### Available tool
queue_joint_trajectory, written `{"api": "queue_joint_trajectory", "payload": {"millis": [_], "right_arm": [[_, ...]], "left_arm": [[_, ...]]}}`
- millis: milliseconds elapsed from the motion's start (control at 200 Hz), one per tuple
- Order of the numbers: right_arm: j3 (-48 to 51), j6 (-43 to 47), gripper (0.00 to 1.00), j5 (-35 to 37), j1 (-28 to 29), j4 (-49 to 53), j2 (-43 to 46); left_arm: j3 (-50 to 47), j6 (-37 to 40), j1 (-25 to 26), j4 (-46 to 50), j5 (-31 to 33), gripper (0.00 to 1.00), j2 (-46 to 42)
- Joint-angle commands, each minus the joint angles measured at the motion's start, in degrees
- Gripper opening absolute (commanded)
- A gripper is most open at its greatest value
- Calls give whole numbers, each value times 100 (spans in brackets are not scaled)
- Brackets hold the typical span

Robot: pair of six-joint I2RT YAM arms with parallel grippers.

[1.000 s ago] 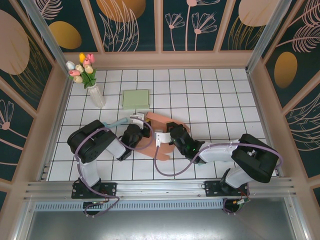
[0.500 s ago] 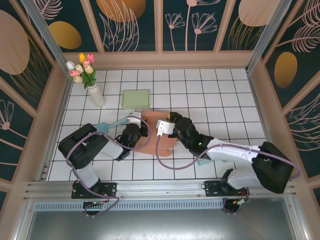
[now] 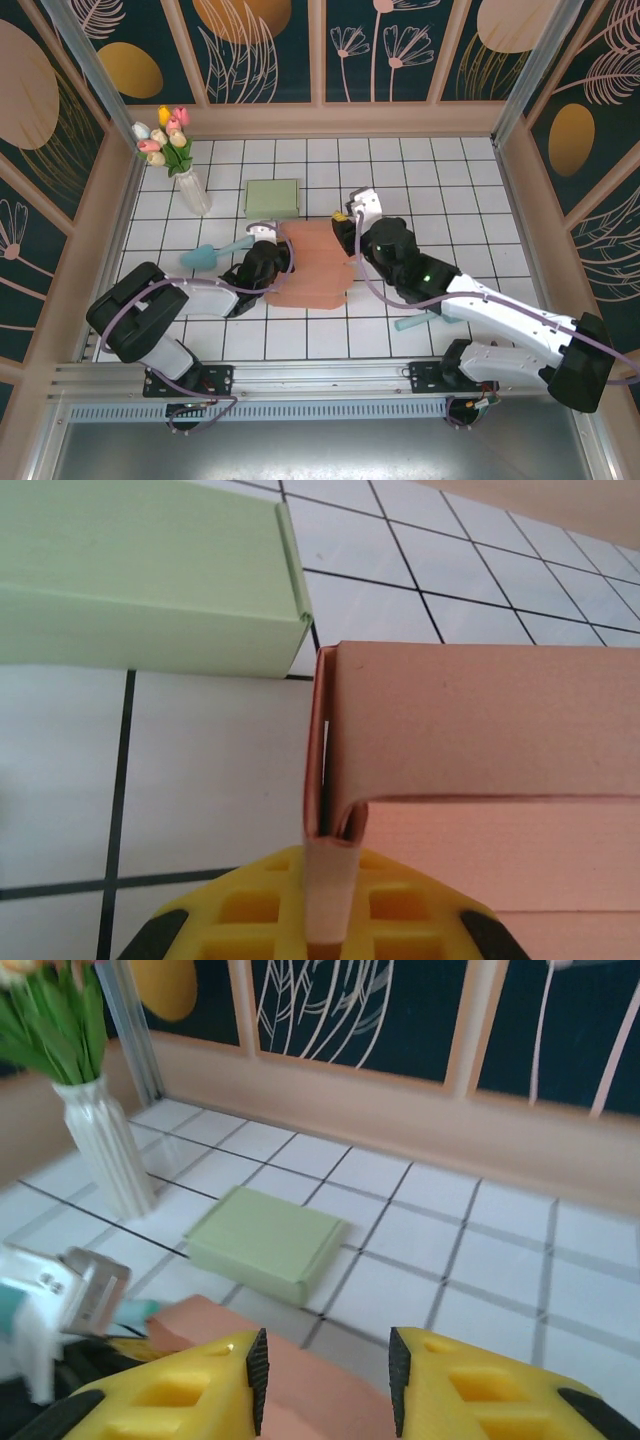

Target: Fold the paper box

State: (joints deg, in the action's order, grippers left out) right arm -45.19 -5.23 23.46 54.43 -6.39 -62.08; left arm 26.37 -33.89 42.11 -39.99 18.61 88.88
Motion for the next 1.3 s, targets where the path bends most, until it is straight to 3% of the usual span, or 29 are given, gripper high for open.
{"api": "queue_joint_trajectory", "payload": {"millis": [0,115,345,1036,1296], "right_arm": [[653,-2338,38,-312,23,-318,-74],[891,-2609,40,-334,19,-905,-287],[495,-2620,47,-558,6,-1024,-736],[-267,-2395,48,-345,-257,-687,-1693],[-15,-2634,48,-796,-258,-1092,-2107]], "left_arm": [[-130,-375,-36,232,207,0,-274],[-302,-413,-29,179,354,0,-460],[-446,-354,-35,156,576,0,-600],[-585,-260,-28,-71,831,0,-468],[-615,-330,-27,-139,842,0,-538]]}}
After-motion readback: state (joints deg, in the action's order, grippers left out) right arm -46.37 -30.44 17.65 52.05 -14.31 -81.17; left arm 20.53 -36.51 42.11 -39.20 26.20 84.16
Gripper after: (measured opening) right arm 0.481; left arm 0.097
